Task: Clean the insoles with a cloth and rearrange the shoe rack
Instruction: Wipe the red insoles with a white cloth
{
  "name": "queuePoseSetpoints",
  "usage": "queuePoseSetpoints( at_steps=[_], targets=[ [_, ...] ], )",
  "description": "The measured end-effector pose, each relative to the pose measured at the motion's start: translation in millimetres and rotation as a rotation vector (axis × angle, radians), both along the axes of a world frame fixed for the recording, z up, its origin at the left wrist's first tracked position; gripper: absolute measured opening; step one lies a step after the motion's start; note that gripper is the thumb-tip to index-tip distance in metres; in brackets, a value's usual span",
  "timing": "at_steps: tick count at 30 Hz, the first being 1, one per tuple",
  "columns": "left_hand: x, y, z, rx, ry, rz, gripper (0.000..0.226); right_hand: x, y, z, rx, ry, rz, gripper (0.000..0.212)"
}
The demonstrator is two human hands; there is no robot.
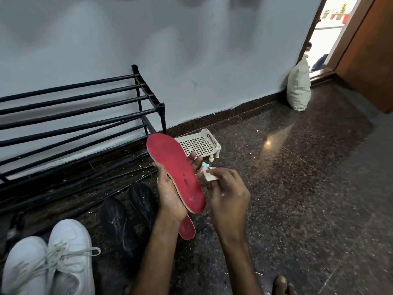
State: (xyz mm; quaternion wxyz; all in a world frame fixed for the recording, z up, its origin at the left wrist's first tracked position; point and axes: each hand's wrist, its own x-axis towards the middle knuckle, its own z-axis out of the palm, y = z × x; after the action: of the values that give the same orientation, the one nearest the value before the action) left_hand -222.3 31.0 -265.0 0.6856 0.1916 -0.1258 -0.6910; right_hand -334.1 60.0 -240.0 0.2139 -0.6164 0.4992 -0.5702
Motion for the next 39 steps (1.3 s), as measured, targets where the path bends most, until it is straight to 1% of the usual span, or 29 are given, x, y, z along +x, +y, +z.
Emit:
queuePoseSetpoints(
  at_steps=[1,2,3,4,5,7,8,10,11,12,13,14,15,16,19,21,23,24,25,26,27,28,29,31,32,34,35,36,39],
  targets=[
    [2,-1,2,-0.032,0.011,-0.014,0.089,-1,-2,0,-0.077,0.100,0.085,0.023],
    [4,-1,2,-0.040,0.027,0.003,0.086,-2,-4,-1,-0.099,0.180,0.186,0.023],
    [4,-3,3,-0.025,0.001,0.051,0.083,-2,-4,-1,-0.086,0.230,0.274,0.024],
    [3,-2,4,-0.050,-0.014,0.068,0.080,-2,-4,-3,-0.054,0.236,0.342,0.025],
    [4,-2,4,-0.061,-0.031,0.079,0.079,-2,-2,-3,0.002,0.203,0.402,0.026],
    [6,-1,5,-0.071,-0.011,0.088,0.077,-9,0,0,0.196,0.127,0.524,0.024],
    [7,0,4,-0.077,-0.010,0.089,0.076,-14,0,1,0.300,0.125,0.587,0.021],
    [8,1,3,-0.088,-0.014,0.091,0.074,-30,-1,2,0.419,0.194,0.666,0.014],
    [6,1,3,-0.092,-0.010,0.085,0.074,-36,-1,3,0.442,0.168,0.669,0.012],
    [5,1,2,-0.090,-0.009,0.070,0.074,-39,-1,7,0.439,0.071,0.642,0.011],
    [3,2,5,-0.079,-0.009,0.053,0.076,-41,-1,10,0.403,-0.046,0.578,0.012],
    [3,2,4,-0.063,-0.010,0.037,0.078,-40,-3,11,0.331,-0.114,0.492,0.016],
    [1,2,4,-0.048,-0.018,0.014,0.082,-37,-7,12,0.246,-0.103,0.424,0.021],
    [-1,4,5,-0.036,-0.026,-0.009,0.086,-31,-10,13,0.176,-0.035,0.394,0.024],
    [-4,3,6,-0.037,-0.049,-0.015,0.088,-9,-8,5,0.049,0.161,0.425,0.025],
    [-2,2,4,-0.046,-0.010,0.031,0.085,-8,-4,1,0.095,0.159,0.497,0.024],
    [-1,2,3,-0.048,0.005,0.050,0.083,-19,-3,3,0.282,0.120,0.614,0.021],
    [-1,3,2,-0.053,-0.004,0.052,0.080,-28,-4,3,0.407,0.151,0.680,0.021],
    [-3,5,3,-0.061,-0.013,0.049,0.077,-39,-4,0,0.505,0.239,0.732,0.023],
    [-4,5,3,-0.064,-0.029,0.051,0.075,-51,-5,-3,0.551,0.350,0.731,0.029],
    [-5,6,4,-0.065,-0.046,0.056,0.075,-60,-7,-6,0.568,0.403,0.679,0.032],
    [-4,6,5,-0.071,-0.066,0.061,0.075,-68,-8,-8,0.569,0.378,0.576,0.031],
    [-4,6,6,-0.081,-0.087,0.058,0.076,-73,-9,-9,0.557,0.284,0.443,0.026],
    [-5,7,4,-0.093,-0.115,0.062,0.077,-73,-13,-8,0.472,0.025,0.160,0.017],
    [-5,6,2,-0.087,-0.125,0.068,0.077,-66,-16,-5,0.454,-0.097,0.082,0.015],
    [-9,6,0,-0.059,-0.146,0.077,0.078,-43,-18,2,0.458,-0.283,0.081,0.013],
    [-12,7,1,-0.046,-0.149,0.067,0.080,-28,-16,5,0.429,-0.296,0.093,0.012],
    [-15,7,2,-0.028,-0.153,0.056,0.082,-14,-13,6,0.361,-0.235,0.084,0.011],
    [-23,7,9,0.011,-0.211,0.094,0.083,17,-2,-2,0.096,0.079,-0.013,0.012]
  ],
)
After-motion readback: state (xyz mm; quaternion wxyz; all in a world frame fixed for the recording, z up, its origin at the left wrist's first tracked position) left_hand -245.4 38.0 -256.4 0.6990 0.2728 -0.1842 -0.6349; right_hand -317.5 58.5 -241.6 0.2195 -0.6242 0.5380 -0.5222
